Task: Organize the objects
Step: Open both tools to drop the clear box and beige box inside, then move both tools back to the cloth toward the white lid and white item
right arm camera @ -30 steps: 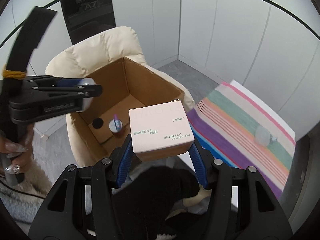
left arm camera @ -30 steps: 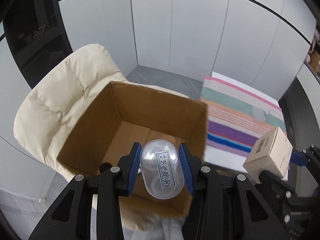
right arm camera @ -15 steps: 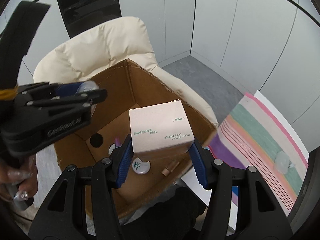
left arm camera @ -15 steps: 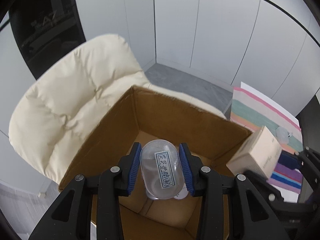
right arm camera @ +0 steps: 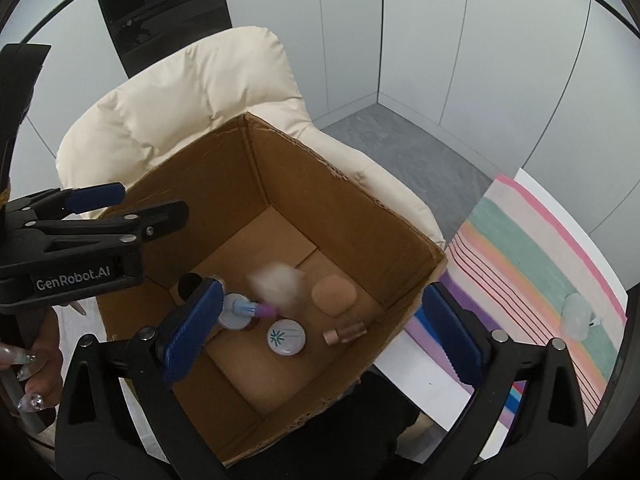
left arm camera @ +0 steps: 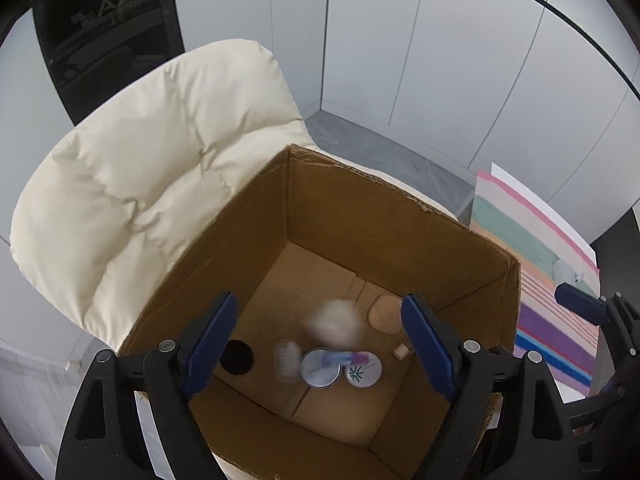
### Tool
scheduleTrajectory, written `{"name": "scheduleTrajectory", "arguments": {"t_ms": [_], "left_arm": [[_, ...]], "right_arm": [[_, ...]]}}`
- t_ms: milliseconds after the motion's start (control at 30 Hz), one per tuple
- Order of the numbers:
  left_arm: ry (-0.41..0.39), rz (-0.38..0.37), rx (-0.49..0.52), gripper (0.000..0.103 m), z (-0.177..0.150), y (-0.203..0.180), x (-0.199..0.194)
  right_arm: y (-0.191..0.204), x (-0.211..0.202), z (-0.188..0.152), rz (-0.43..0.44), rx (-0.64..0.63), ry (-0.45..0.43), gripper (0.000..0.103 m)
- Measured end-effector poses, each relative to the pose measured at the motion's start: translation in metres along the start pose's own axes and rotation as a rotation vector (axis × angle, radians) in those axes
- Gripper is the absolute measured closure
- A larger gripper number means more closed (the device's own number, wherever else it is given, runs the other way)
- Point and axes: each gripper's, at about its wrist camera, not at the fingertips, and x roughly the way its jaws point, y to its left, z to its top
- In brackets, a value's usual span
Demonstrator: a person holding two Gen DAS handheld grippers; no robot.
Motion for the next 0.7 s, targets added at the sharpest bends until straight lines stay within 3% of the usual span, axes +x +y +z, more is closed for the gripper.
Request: {"name": "scheduleTrajectory", "arguments": {"t_ms": [133,700], "left_arm": [[0.036,-0.016,0.012,0.018,-0.003,-0.005,0.006],[-0.004,-0.007,0.082,0.018,-0.011,-0.025,-0.004]], "right_arm": [[-0.006,-0.006,-0.001,-0.013,0.009,-0.011,0.002],[-0.017,-0.033,-0.004,-0.024,0.048,-0.048,0.002]]}}
